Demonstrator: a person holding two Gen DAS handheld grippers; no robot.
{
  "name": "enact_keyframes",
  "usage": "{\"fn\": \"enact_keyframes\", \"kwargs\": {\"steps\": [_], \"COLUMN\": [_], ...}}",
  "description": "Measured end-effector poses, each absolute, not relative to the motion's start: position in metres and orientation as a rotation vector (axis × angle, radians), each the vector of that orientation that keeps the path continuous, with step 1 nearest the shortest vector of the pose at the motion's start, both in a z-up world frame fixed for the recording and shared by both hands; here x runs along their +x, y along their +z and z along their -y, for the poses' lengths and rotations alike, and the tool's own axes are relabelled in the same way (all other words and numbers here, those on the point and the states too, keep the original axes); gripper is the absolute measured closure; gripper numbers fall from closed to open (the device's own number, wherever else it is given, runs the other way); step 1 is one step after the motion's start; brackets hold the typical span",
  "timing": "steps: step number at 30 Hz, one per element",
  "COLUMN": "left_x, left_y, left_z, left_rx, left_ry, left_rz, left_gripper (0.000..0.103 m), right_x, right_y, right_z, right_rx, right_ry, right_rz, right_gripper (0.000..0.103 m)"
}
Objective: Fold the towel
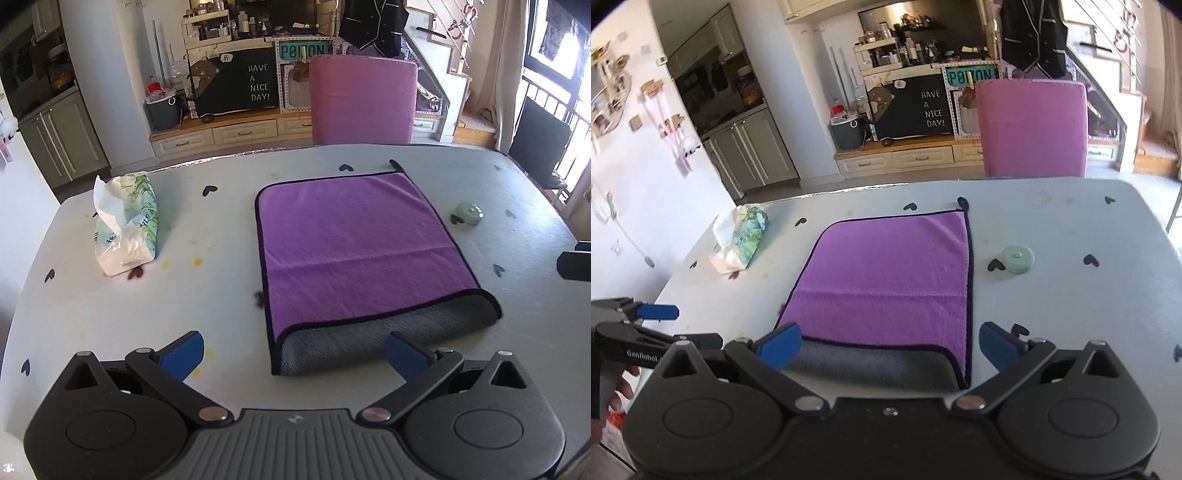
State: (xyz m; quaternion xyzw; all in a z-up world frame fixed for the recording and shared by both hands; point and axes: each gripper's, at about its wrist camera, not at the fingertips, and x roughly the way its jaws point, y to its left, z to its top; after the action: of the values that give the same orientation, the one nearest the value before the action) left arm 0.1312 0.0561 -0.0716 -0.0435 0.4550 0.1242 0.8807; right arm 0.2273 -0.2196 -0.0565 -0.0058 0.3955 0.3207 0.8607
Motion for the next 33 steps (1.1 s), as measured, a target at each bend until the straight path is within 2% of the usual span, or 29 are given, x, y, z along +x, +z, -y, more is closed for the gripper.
{"fn": "enact_keyframes", "kwargs": {"steps": [11,21,24,31,33], "left_x": [0.163,0.189,0.194,0.201,0.203], "left_y": [-0.111,-0.147,-0.156,-0.162,-0.161], "left_z": [-0.088,-0.112,-0.119,-0.125,-0.125], "left_rx": [-0.244,-0.396,-0.438,-0.424,-0.422], "left_ry": [0.188,0.154,0.136,0.109,0.104], "left_rz": [-1.003,-1.079,-1.102,-1.125,-1.119], "left_gripper": [0.000,0.000,0.000,0.000,0.002], "right_x": [0.288,0.317,0.321,0.327,0.327], "right_y": [-0.107,-0.149,-0.158,-0.172,-0.174], "right_z": [0.214,0.199,0.193,0.182,0.177], "right_rx": [0.093,-0.011,-0.048,-0.051,-0.100], "right_ry": [0.615,0.628,0.660,0.712,0.695], "right_rz": [-0.921,-1.060,-1.102,-1.219,-1.223], "right_gripper": [0.000,0.002,0.013,0.052,0.057]}}
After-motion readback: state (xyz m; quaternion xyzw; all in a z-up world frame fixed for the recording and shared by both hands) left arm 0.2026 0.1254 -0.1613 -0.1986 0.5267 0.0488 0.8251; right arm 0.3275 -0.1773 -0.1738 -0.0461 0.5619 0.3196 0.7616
